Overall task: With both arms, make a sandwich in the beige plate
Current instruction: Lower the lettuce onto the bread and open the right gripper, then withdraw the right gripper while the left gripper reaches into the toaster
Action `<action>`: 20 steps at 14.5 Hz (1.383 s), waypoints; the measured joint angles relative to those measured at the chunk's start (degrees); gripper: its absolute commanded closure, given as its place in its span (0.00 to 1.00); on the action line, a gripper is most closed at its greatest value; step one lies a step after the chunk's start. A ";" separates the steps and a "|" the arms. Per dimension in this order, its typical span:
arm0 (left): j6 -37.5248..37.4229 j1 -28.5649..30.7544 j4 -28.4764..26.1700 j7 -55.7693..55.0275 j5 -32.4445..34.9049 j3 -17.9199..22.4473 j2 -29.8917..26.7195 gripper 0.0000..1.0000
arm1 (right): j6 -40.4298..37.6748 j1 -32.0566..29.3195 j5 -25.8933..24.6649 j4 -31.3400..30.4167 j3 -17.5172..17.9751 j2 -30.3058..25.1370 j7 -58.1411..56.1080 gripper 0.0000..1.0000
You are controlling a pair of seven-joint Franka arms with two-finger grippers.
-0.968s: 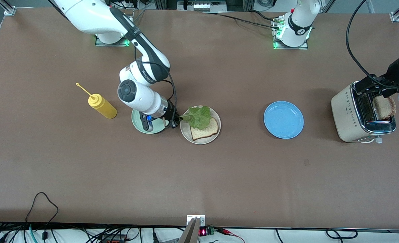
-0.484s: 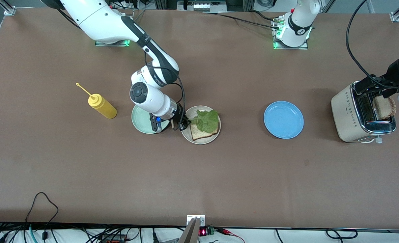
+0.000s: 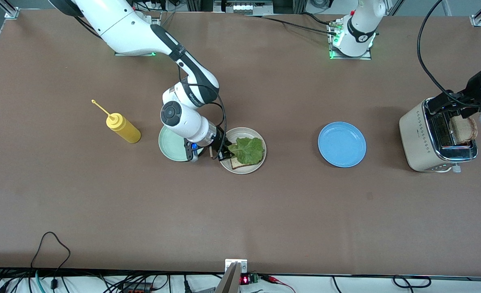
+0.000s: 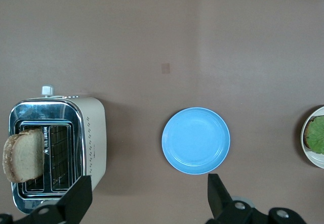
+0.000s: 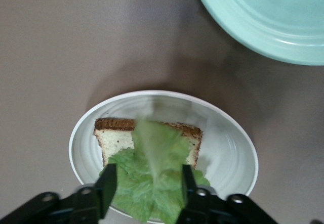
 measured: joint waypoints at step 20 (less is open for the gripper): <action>0.97 12.86 0.38 5.06 0.04 0.98 11.39 0.00 | -51.18 -28.56 -3.97 -1.80 -3.56 -34.72 -68.38 0.00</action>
